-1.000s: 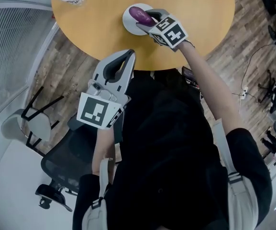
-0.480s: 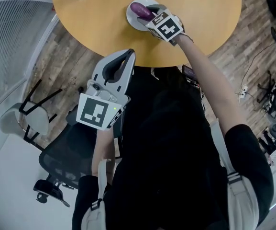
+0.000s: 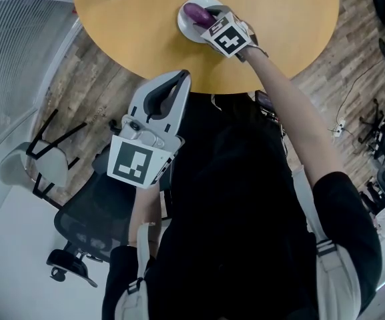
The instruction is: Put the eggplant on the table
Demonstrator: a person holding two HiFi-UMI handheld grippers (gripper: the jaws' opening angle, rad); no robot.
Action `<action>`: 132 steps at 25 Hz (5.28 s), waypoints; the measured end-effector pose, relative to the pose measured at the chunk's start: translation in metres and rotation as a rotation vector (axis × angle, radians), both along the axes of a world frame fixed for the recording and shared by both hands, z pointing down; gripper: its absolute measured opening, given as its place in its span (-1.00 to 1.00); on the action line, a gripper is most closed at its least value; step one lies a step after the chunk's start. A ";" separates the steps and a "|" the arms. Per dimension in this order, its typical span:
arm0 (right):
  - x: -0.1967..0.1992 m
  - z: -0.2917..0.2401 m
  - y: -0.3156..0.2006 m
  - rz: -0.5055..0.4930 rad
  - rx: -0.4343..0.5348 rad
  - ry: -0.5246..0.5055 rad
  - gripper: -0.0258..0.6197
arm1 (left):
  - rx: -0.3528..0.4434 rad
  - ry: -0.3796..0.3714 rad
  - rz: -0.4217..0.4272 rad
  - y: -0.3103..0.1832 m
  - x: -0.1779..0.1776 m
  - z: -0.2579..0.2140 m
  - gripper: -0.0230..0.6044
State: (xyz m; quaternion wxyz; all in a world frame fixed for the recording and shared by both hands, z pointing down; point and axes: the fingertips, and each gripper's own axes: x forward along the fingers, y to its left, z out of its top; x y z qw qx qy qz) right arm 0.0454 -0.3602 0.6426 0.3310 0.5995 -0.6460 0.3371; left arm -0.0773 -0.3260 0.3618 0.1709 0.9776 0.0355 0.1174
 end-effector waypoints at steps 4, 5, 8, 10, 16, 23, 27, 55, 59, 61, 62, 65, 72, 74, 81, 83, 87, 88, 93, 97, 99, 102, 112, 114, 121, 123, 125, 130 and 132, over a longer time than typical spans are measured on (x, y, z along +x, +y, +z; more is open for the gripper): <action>0.001 0.004 0.000 -0.002 -0.010 0.005 -0.20 | -0.007 0.004 0.000 -0.001 0.003 0.000 -0.89; 0.002 0.004 0.000 -0.001 -0.011 0.003 -0.20 | -0.006 0.010 -0.001 -0.002 0.005 -0.001 -0.89; 0.003 0.003 0.000 0.011 -0.009 -0.012 -0.16 | -0.008 -0.012 0.015 0.001 0.007 0.001 -0.89; 0.005 0.001 0.000 0.018 -0.008 -0.019 -0.15 | -0.004 -0.015 0.027 0.002 0.009 0.001 -0.89; 0.008 -0.004 0.002 0.028 0.018 -0.060 -0.09 | -0.007 -0.018 0.039 0.006 0.011 0.001 -0.89; 0.006 -0.013 0.006 0.001 0.023 -0.078 -0.09 | 0.012 -0.012 0.058 0.010 0.013 -0.002 -0.89; 0.007 -0.023 0.010 -0.018 0.039 -0.049 -0.09 | 0.023 -0.004 0.065 0.012 0.012 -0.005 -0.89; -0.019 -0.241 0.076 -0.017 0.411 0.041 -0.66 | 0.100 0.046 0.209 0.047 0.035 -0.038 -0.89; -0.029 -0.275 0.096 0.074 0.516 -0.020 -0.79 | 0.099 0.050 0.224 0.053 0.041 -0.038 -0.89; -0.030 -0.286 0.104 0.111 0.556 -0.024 -0.83 | 0.098 0.055 0.229 0.056 0.045 -0.039 -0.89; -0.029 -0.291 0.108 0.124 0.572 -0.022 -0.84 | 0.097 0.058 0.231 0.057 0.047 -0.040 -0.89; -0.024 -0.306 0.119 0.130 0.636 -0.029 -0.86 | 0.093 0.063 0.231 0.059 0.054 -0.039 -0.89; -0.007 -0.335 0.158 0.099 0.712 -0.075 -0.87 | 0.106 0.075 0.199 0.077 0.065 -0.048 -0.89; -0.004 -0.334 0.167 0.062 0.702 -0.103 -0.87 | 0.116 0.066 0.181 0.086 0.068 -0.049 -0.89; 0.034 -0.340 0.212 -0.075 0.735 -0.206 -0.87 | 0.139 0.038 0.019 0.132 0.096 -0.052 -0.89; 0.053 -0.331 0.233 -0.133 0.698 -0.221 -0.87 | 0.119 0.033 -0.065 0.151 0.107 -0.054 -0.89; 0.091 -0.329 0.273 -0.212 0.682 -0.282 -0.87 | 0.083 0.022 -0.187 0.201 0.131 -0.056 -0.89; 0.098 -0.329 0.282 -0.230 0.688 -0.300 -0.87 | 0.084 0.020 -0.212 0.212 0.137 -0.055 -0.89; 0.104 -0.308 0.318 -0.369 0.641 -0.424 -0.87 | 0.087 -0.046 -0.415 0.262 0.133 -0.052 -0.89; 0.089 -0.303 0.336 -0.468 0.598 -0.488 -0.87 | 0.094 -0.082 -0.529 0.298 0.109 -0.056 -0.89; 0.080 -0.305 0.341 -0.488 0.601 -0.504 -0.87 | 0.100 -0.083 -0.574 0.310 0.092 -0.060 -0.89; 0.071 -0.311 0.348 -0.524 0.614 -0.507 -0.87 | 0.108 -0.076 -0.633 0.327 0.074 -0.062 -0.89; -0.031 -0.328 0.424 -0.653 0.606 -0.503 -0.86 | 0.133 -0.030 -0.764 0.422 -0.028 -0.070 -0.89; -0.059 -0.326 0.450 -0.675 0.597 -0.489 -0.86 | 0.128 -0.024 -0.776 0.449 -0.056 -0.065 -0.89; -0.115 -0.332 0.552 -0.696 0.596 -0.443 -0.87 | 0.098 0.014 -0.761 0.543 -0.109 -0.048 -0.89; -0.119 -0.332 0.582 -0.693 0.595 -0.422 -0.86 | 0.086 0.026 -0.734 0.565 -0.110 -0.045 -0.89; -0.117 -0.332 0.609 -0.666 0.591 -0.397 -0.86 | 0.074 0.041 -0.692 0.586 -0.106 -0.045 -0.89; -0.109 -0.340 0.657 -0.573 0.601 -0.393 -0.86 | 0.097 0.055 -0.604 0.625 -0.104 -0.055 -0.89; -0.100 -0.344 0.662 -0.556 0.618 -0.379 -0.86 | 0.103 0.061 -0.598 0.628 -0.102 -0.056 -0.89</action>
